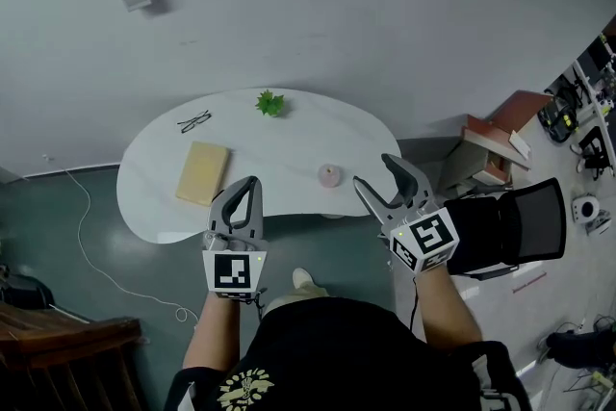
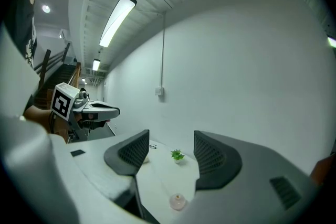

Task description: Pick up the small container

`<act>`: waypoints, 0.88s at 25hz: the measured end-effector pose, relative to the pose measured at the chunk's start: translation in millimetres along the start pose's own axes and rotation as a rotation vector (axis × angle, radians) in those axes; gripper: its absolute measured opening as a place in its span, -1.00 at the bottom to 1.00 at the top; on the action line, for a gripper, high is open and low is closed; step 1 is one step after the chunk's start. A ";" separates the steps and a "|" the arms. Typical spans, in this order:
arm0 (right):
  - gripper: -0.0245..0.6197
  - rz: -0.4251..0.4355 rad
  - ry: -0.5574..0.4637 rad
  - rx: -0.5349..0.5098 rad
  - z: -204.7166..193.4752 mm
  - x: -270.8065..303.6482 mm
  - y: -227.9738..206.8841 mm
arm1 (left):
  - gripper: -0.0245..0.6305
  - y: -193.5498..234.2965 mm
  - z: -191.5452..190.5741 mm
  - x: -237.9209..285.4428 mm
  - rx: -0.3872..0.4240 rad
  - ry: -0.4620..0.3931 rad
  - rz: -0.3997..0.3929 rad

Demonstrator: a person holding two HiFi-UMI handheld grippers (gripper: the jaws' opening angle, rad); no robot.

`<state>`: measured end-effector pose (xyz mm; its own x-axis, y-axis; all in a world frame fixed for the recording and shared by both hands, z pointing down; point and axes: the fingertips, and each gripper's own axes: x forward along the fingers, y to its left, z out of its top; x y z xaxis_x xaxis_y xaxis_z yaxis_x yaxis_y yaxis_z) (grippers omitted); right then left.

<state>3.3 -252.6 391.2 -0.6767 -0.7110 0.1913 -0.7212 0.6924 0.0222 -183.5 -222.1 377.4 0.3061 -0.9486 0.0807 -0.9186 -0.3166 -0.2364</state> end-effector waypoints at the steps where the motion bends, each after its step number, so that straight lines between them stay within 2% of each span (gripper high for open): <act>1: -0.12 -0.009 0.000 -0.002 2.1 3.4 -0.3 | -0.91 4.3 -0.5 2.2 0.000 -0.001 -0.007; 5: -0.12 -0.029 0.011 -0.005 3.3 15.8 -0.1 | -0.91 21.4 -5.3 13.4 -0.001 0.007 -0.042; 10: -0.12 -0.026 0.059 -0.004 -18.7 31.2 0.0 | -0.91 29.9 -10.2 29.6 0.008 -0.008 -0.076; 17: -0.12 0.006 0.177 0.007 -81.3 62.7 -6.4 | -0.91 24.8 -23.8 58.3 -0.013 0.010 -0.135; 22: -0.13 0.048 0.219 -0.003 -134.4 90.2 -17.4 | -0.91 29.8 -28.5 79.7 -0.007 0.006 -0.105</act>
<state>-25.3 -312.3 540.0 -0.6613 -0.6341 0.4007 -0.6885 0.7252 0.0113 -193.6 -307.1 404.4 0.3989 -0.9103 0.1106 -0.8834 -0.4138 -0.2198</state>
